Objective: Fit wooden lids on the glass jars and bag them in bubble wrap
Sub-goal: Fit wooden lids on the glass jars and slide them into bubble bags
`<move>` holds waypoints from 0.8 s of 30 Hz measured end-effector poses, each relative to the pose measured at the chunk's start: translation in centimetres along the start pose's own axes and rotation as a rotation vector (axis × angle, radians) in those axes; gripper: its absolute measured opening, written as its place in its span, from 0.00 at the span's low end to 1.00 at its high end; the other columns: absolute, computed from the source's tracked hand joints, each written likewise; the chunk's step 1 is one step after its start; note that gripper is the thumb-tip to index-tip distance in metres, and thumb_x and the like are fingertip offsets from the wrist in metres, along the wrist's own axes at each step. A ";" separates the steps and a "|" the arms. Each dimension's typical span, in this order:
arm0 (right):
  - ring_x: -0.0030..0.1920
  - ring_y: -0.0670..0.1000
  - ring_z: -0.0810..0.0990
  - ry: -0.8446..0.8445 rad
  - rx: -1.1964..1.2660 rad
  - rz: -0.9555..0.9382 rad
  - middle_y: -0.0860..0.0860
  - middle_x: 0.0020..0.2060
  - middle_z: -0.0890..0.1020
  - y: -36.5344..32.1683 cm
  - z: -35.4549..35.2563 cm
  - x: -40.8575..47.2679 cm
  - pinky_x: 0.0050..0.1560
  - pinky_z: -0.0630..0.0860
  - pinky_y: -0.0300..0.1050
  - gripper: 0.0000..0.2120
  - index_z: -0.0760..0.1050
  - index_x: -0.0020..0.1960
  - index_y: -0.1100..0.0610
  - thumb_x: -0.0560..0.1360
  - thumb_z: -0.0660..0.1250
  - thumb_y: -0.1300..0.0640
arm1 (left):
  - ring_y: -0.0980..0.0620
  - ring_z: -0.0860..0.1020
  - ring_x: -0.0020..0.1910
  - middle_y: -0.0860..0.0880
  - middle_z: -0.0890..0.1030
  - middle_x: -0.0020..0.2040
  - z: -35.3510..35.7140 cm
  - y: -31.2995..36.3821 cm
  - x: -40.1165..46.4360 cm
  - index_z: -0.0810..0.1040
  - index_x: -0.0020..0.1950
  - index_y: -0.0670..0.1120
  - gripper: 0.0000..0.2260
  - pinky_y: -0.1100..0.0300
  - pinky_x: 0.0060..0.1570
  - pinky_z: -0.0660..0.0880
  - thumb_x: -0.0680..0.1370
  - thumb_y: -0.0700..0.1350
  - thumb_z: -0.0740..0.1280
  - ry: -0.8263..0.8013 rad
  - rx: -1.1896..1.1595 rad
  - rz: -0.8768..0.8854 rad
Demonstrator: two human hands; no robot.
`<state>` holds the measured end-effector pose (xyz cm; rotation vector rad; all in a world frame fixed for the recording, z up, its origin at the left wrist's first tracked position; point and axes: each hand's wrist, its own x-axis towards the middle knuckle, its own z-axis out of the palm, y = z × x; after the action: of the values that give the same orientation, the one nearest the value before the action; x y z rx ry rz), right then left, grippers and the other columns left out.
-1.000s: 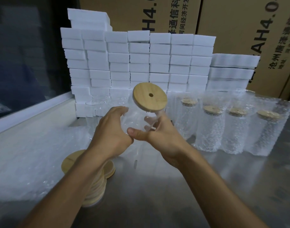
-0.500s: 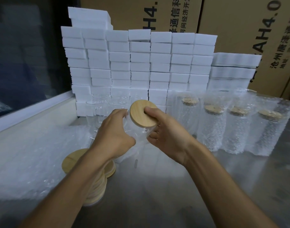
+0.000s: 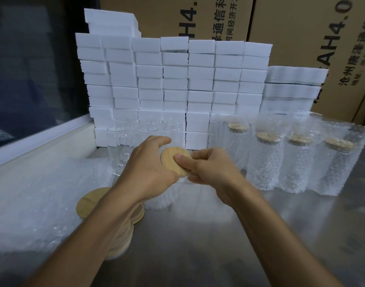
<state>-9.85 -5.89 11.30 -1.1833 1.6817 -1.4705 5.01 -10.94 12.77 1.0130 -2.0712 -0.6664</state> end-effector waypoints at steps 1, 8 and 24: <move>0.38 0.48 0.85 0.038 -0.023 -0.017 0.51 0.38 0.87 -0.1 0.1 -0.1 0.47 0.84 0.45 0.15 0.84 0.46 0.60 0.69 0.81 0.49 | 0.52 0.72 0.66 0.57 0.69 0.70 0.0 0.1 0.0 0.69 0.72 0.52 0.35 0.63 0.58 0.68 0.67 0.37 0.75 0.005 -0.009 0.006; 0.31 0.51 0.85 0.245 -0.290 -0.148 0.52 0.29 0.85 -0.6 0.1 -0.9 0.41 0.85 0.56 0.18 0.79 0.38 0.57 0.64 0.83 0.47 | 0.52 0.75 0.62 0.54 0.76 0.62 -0.5 1.3 -0.6 0.73 0.69 0.54 0.33 0.67 0.48 0.72 0.65 0.37 0.74 -0.023 -0.128 0.079; 0.24 0.47 0.80 0.289 0.249 -0.120 0.50 0.25 0.82 -1.1 -1.1 -0.2 0.28 0.78 0.38 0.05 0.75 0.45 0.60 0.77 0.68 0.67 | 0.51 0.77 0.54 0.57 0.76 0.64 -4.1 -0.6 0.7 0.83 0.38 0.56 0.27 0.62 0.45 0.73 0.70 0.25 0.57 -0.082 0.097 0.189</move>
<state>-10.47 -5.28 12.56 -0.9873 1.5697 -1.9400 8.22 -12.40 15.08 0.8406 -2.2563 -0.5229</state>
